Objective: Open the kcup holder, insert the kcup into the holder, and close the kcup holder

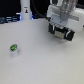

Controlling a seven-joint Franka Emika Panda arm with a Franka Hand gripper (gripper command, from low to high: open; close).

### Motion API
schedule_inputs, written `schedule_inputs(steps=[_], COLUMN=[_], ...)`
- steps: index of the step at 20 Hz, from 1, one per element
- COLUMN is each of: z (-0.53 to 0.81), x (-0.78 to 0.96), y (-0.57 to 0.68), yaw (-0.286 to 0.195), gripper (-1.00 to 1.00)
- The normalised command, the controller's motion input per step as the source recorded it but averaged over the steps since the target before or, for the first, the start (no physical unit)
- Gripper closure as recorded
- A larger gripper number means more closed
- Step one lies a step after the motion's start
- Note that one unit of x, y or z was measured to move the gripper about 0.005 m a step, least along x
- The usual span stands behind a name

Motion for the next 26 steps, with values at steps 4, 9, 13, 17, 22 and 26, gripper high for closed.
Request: schedule_inputs(steps=[4,9,13,17,22,26], z=[0.02,0.14,0.22,0.23,0.25,0.23], x=[0.46,0.66,0.91,0.89,0.86,0.79], y=[-0.66,-0.3,-0.32,-0.32,-0.33,-0.35], yaw=[0.087,-0.041,-0.077,-0.082,-0.081,-0.079], gripper=[1.0,1.0,1.0,1.0,1.0,1.0])
